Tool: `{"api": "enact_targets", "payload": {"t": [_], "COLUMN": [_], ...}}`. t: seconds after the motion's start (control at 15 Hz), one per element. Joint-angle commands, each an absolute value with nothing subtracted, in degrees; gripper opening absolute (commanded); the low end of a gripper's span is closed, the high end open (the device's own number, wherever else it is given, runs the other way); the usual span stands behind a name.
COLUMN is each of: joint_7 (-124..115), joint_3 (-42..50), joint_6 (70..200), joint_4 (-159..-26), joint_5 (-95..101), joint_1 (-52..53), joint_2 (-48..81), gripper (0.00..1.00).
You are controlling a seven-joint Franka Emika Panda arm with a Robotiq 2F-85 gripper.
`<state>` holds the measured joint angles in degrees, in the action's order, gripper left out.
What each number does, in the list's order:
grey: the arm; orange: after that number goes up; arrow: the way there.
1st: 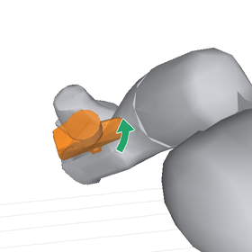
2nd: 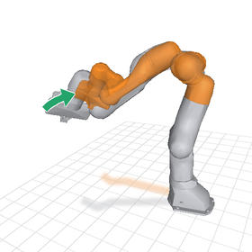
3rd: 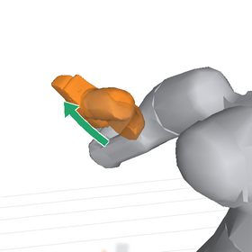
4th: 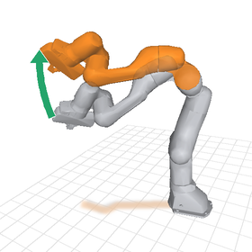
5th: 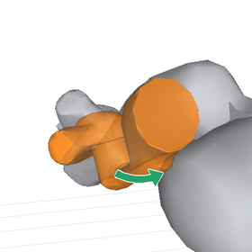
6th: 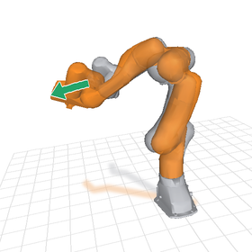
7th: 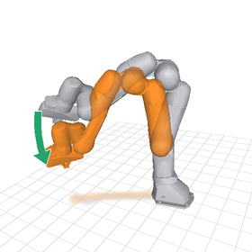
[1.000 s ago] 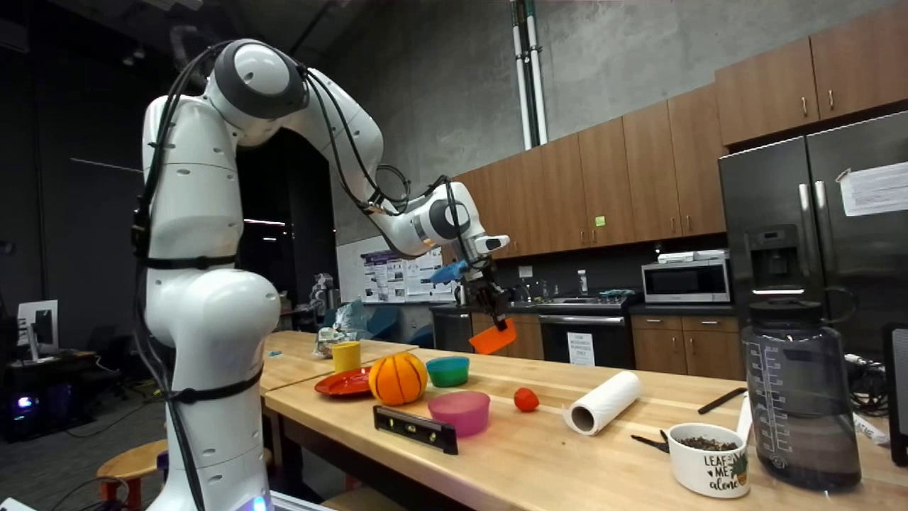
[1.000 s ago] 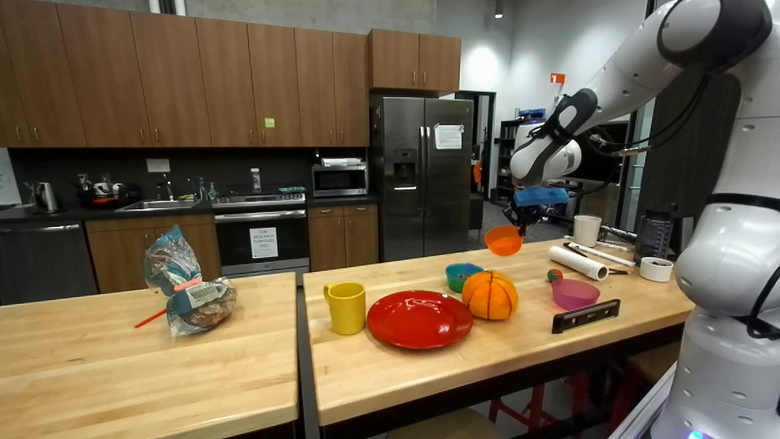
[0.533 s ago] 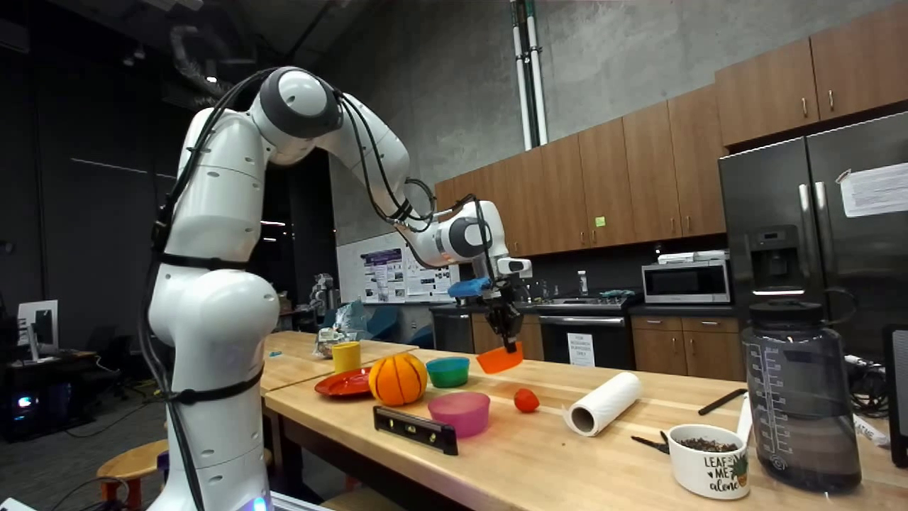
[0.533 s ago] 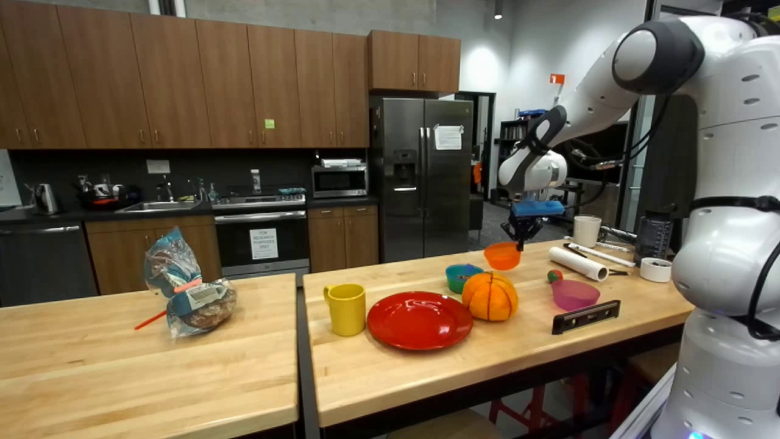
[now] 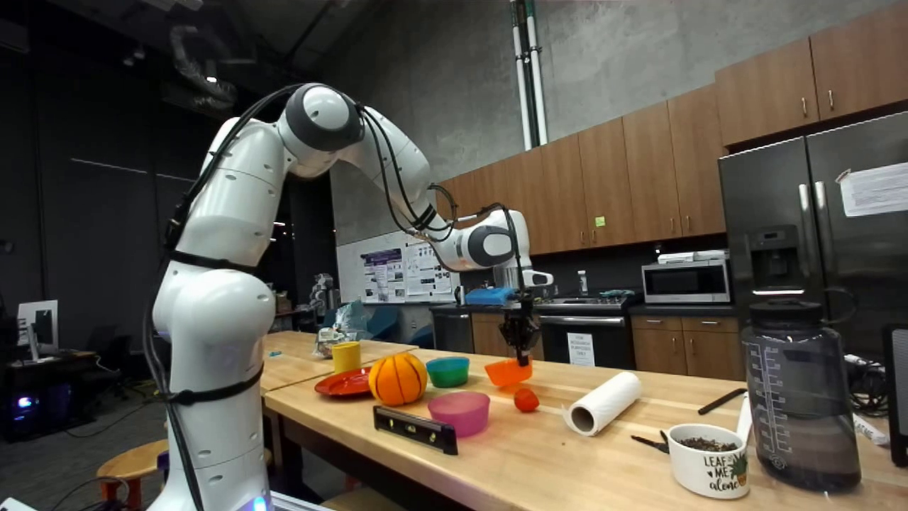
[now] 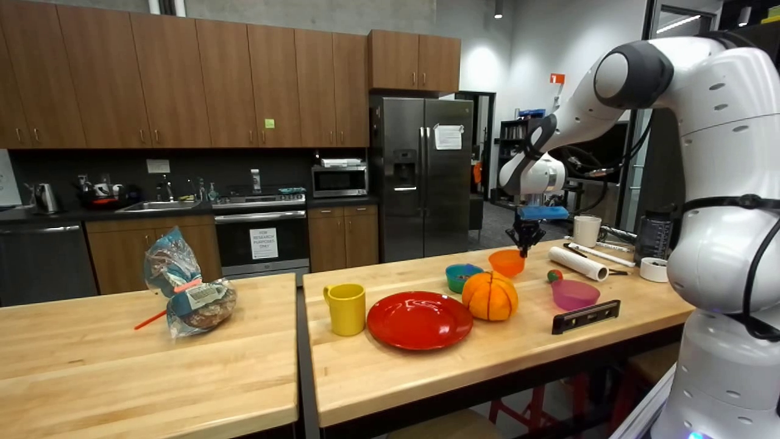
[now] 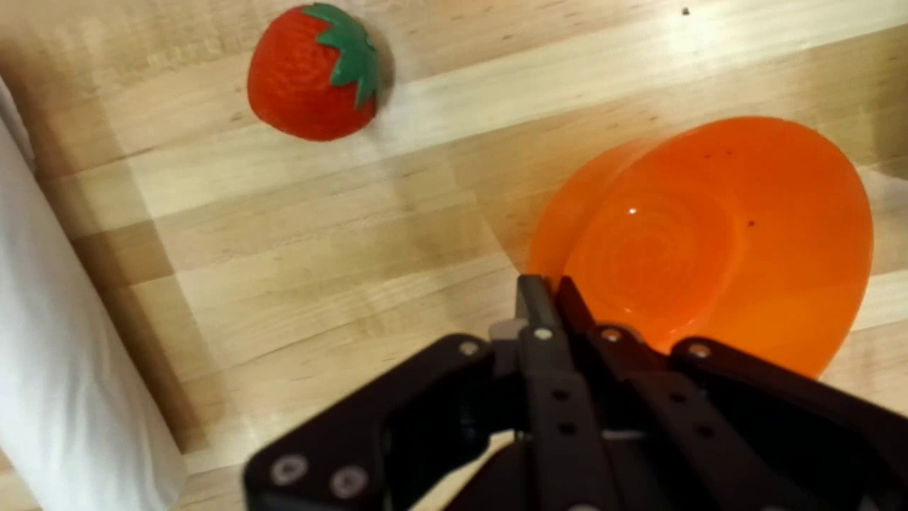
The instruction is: Pour the objects in the orange bowl into the green bowl.
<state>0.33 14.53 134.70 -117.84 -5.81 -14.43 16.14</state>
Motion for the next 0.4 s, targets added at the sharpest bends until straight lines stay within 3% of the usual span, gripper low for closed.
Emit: {"api": "enact_targets", "payload": {"t": [0.0,0.27,0.33], "joint_7": [6.7,12.6,12.8], "joint_3": [13.0,11.9,12.0], "joint_6": [131.3,128.9,128.2], "joint_4": [-114.6,-113.2,-112.8], "joint_5": [-9.3,-12.6,-12.6], "joint_1": [-17.6,-19.9,-20.0], "joint_2": [18.6,19.5,19.6], "gripper": [0.01,0.01,0.29]}}
